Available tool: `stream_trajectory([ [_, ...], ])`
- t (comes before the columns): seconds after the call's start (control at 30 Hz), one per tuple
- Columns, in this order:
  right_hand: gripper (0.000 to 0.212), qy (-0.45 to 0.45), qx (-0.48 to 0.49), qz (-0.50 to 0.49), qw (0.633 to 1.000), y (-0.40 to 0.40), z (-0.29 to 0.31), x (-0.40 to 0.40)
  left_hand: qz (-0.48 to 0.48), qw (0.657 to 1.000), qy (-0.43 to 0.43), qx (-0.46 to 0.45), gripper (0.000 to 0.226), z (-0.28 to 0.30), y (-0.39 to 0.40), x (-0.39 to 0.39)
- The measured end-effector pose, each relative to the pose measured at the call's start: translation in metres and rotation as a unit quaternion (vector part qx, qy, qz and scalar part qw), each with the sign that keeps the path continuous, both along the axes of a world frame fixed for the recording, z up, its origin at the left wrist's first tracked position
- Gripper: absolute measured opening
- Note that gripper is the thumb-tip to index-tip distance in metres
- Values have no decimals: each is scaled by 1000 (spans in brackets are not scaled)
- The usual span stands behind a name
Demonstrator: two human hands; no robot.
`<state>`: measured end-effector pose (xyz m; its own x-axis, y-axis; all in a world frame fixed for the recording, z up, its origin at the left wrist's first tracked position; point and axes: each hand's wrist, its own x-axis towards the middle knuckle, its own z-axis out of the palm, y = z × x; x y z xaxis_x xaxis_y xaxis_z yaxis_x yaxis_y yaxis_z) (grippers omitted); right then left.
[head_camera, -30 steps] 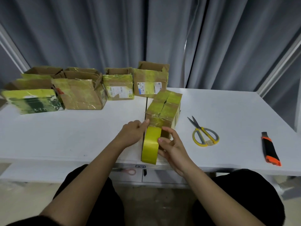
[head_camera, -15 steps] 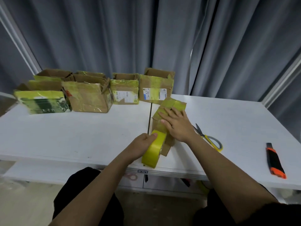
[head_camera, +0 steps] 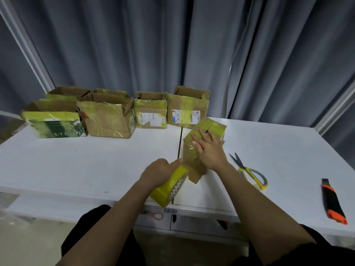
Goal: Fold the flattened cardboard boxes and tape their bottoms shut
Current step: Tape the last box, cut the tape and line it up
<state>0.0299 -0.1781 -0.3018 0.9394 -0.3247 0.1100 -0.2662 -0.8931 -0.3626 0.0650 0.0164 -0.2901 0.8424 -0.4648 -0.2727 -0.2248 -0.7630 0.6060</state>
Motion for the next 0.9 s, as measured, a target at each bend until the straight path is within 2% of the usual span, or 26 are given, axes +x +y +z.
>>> stream_trajectory([
  [0.07, 43, -36, 72, 11, 997, -4, 5, -3, 15, 1000, -4, -5, 60, 0, 2, 2],
  [0.13, 41, -149, 149, -3, 978, -11, 8, -17, 21, 999, -8, -22, 52, 0, 4, 4],
  [0.2, 36, -261, 162, -91, 947, -23, -3, -44, 14, 999, -1, -51, 45, -1, 5, 7],
  [0.23, 34, -265, 149, -150, 941, -32, -13, -58, 7, 998, 1, -69, 42, -1, 4, 8],
  [0.27, 37, -226, 132, -202, 944, -41, -25, -72, 0, 996, 1, -86, 37, -1, 4, 7],
  [0.33, 44, -71, 82, -268, 957, -60, -49, -94, -15, 993, -5, -116, 25, 0, 1, 6],
  [0.37, 44, -3, 50, -282, 958, -66, -58, -100, -21, 992, -6, -125, 21, 1, 0, 6],
  [0.43, 40, 66, -1, -271, 960, -73, -67, -107, -29, 992, -11, -121, 22, 3, -2, 6],
  [0.7, 46, 126, -34, -301, 945, -81, -60, -110, -24, 995, -9, -92, 31, 6, -12, 1],
  [0.8, 49, 92, 14, -307, 947, -81, -58, -111, -13, 995, -17, -97, 30, 4, -13, 1],
  [0.9, 47, 11, 105, -317, 942, -77, -52, -115, -3, 994, -30, -105, 29, 3, -15, -1],
])
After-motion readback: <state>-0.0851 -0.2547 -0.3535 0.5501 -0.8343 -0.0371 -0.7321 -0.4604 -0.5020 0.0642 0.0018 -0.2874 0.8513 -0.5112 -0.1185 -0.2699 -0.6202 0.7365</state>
